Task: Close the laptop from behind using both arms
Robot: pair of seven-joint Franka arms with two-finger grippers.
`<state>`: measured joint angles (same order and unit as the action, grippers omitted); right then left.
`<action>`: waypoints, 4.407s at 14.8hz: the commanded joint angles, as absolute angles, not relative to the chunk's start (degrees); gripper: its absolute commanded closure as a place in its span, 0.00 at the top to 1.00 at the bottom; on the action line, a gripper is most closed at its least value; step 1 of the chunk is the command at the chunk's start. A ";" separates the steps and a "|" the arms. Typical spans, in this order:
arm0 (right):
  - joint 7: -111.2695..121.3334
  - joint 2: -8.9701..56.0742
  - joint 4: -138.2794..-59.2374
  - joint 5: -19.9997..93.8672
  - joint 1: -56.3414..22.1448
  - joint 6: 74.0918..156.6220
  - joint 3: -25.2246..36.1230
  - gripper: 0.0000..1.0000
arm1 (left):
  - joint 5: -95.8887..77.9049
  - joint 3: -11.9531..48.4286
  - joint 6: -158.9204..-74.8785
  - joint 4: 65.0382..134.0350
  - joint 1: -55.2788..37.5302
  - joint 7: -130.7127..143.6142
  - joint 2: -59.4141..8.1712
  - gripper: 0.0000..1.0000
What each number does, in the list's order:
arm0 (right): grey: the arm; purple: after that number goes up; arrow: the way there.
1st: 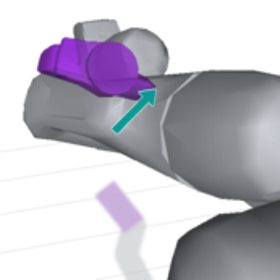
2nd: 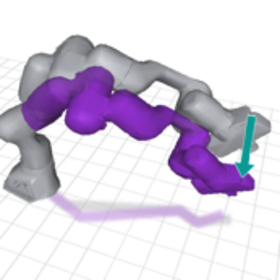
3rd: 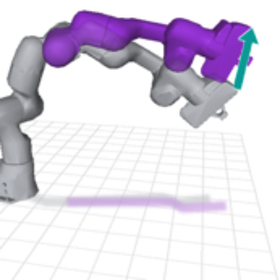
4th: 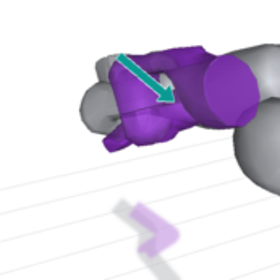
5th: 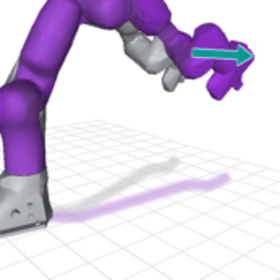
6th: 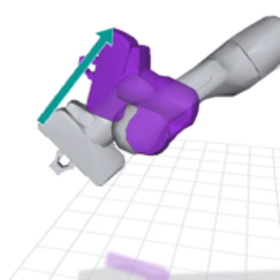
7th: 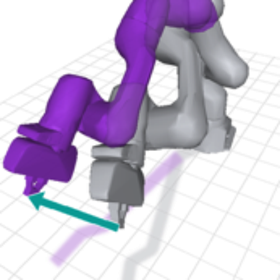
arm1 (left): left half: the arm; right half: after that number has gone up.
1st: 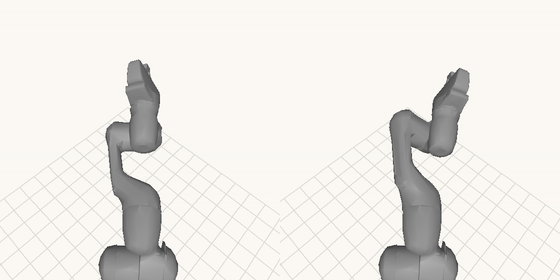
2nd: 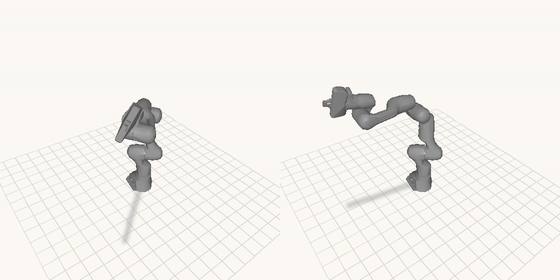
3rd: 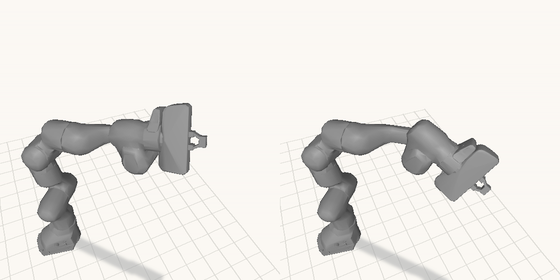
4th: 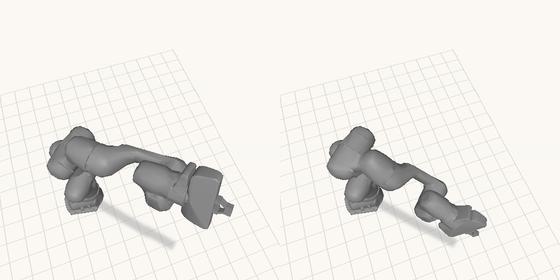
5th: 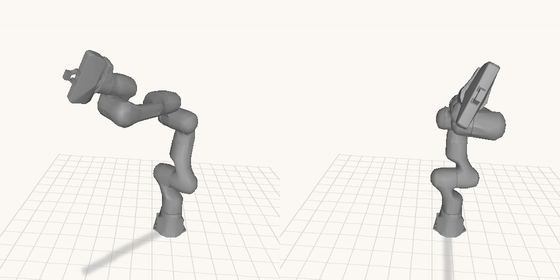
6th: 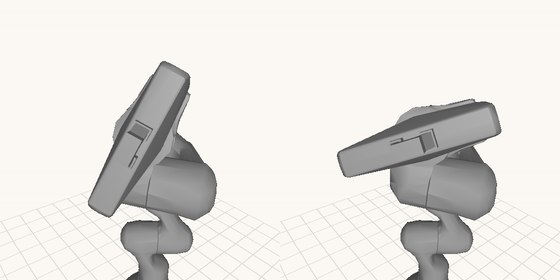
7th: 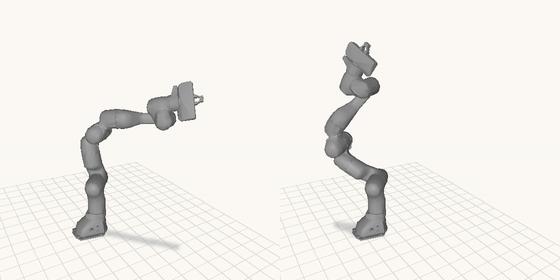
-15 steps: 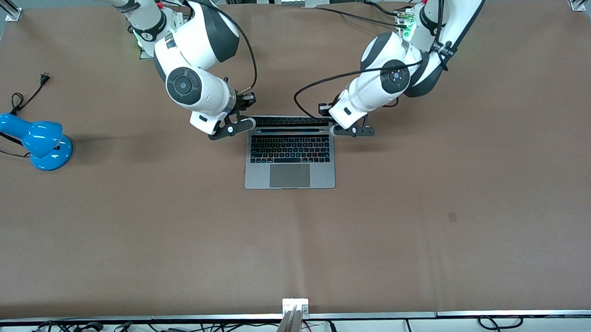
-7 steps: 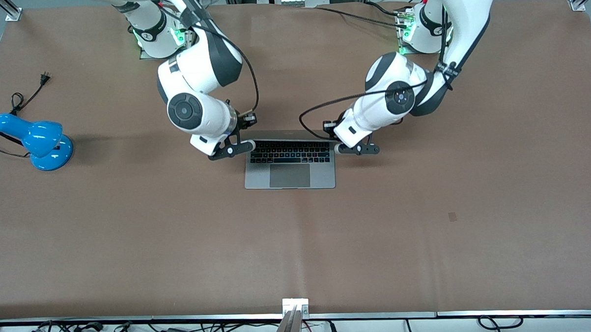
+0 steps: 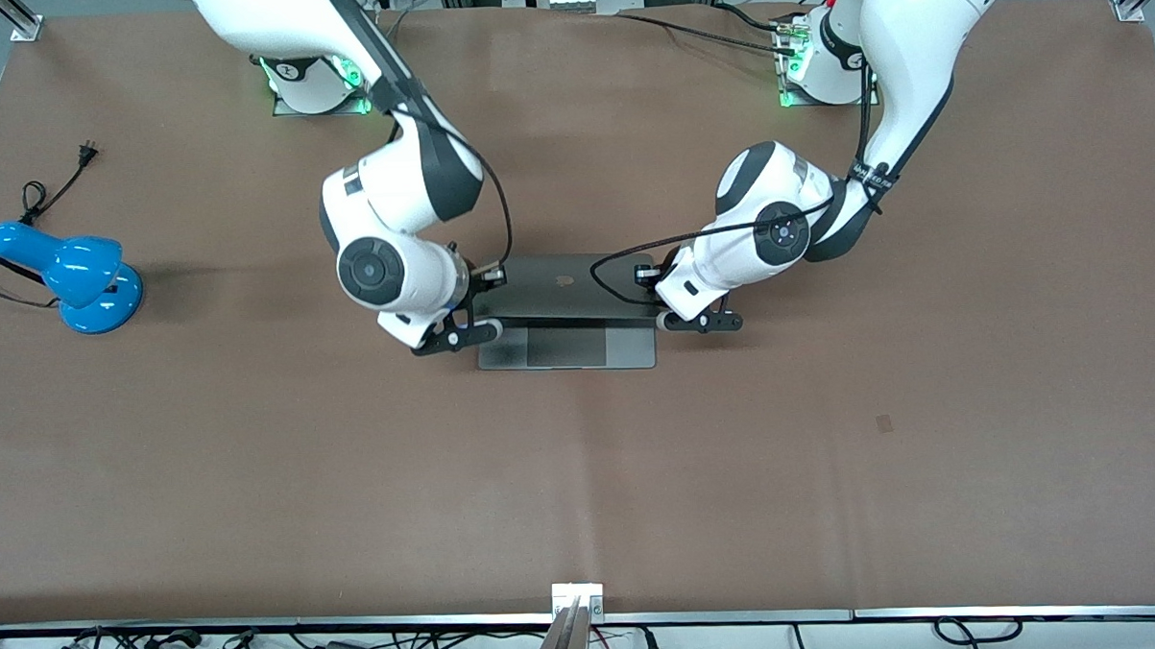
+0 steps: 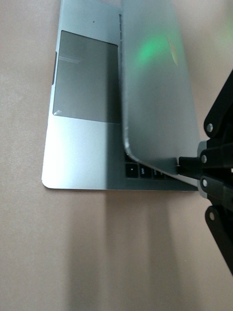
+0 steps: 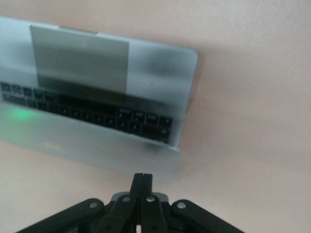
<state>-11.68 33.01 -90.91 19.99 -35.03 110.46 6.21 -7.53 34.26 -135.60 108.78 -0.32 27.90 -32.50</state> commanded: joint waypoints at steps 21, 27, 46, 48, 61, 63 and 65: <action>-11.43 45.09 -87.71 18.28 -35.68 124.63 5.80 0.00 | -1.49 25.58 -142.65 103.01 -8.97 29.71 -40.61 0.00; -11.86 43.69 -87.54 17.93 -35.77 124.54 6.06 0.00 | -1.41 26.19 -125.02 103.10 -4.05 28.39 -26.22 0.00; -10.72 18.64 -85.10 11.45 -35.15 100.92 27.14 1.00 | -1.49 25.84 -84.55 86.75 12.57 19.16 -5.18 0.03; -10.72 18.46 -80.26 6.35 -35.07 97.40 27.86 1.00 | -1.67 25.75 -84.46 86.66 12.57 19.16 -5.19 0.10; -6.35 13.89 -79.63 5.45 -5.91 97.21 8.45 1.00 | -2.90 11.34 -89.82 96.14 5.61 11.22 0.79 1.00; -2.47 13.27 -79.72 5.19 -2.12 97.12 6.25 1.00 | -2.99 11.51 -89.91 95.89 6.50 9.40 0.62 1.00; -2.02 12.83 -79.80 4.31 -1.85 96.59 6.15 1.00 | -3.08 11.43 -89.83 95.54 6.33 10.71 0.53 1.00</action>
